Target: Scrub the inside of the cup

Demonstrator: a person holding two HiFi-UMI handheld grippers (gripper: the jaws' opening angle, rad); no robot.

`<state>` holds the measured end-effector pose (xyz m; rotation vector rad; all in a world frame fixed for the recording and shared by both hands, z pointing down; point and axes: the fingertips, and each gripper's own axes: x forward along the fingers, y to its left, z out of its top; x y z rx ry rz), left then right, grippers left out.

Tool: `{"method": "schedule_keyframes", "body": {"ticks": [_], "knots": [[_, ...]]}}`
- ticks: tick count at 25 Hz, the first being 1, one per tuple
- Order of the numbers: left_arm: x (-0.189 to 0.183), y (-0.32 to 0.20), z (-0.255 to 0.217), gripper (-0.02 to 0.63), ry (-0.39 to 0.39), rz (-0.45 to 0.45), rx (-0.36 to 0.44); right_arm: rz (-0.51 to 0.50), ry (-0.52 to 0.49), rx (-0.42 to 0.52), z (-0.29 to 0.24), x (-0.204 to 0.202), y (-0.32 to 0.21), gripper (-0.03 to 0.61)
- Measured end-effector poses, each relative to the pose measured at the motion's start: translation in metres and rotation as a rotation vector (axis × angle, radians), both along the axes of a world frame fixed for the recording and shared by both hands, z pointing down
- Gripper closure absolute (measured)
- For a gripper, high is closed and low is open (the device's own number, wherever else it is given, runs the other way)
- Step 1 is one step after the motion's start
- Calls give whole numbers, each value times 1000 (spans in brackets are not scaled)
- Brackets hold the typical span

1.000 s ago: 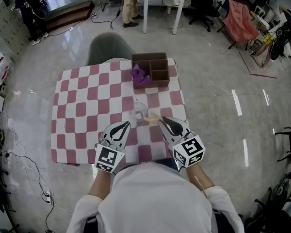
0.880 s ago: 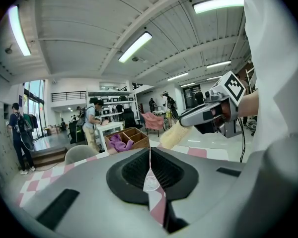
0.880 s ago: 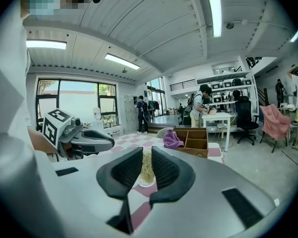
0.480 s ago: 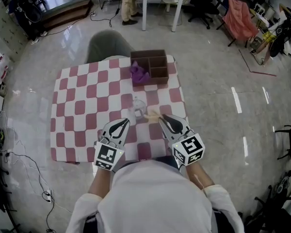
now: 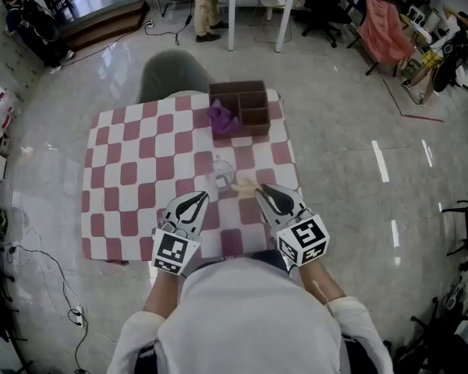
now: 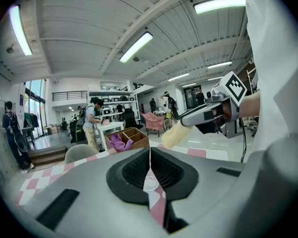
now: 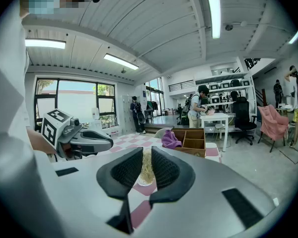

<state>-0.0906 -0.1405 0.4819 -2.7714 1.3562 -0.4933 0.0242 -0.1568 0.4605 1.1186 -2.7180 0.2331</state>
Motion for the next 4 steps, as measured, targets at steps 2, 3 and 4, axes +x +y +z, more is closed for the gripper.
{"method": "schedule_keyframes", "body": {"ticks": [2, 3, 4], "knots": [[-1, 1, 0, 577, 2, 0, -3, -1, -1, -3, 0, 0, 1, 508], [-1, 1, 1, 577, 2, 0, -5, -1, -2, -3, 0, -1, 2, 508], [-2, 1, 1, 577, 2, -1, -6, -2, -3, -4, 1, -1, 2, 508]]}}
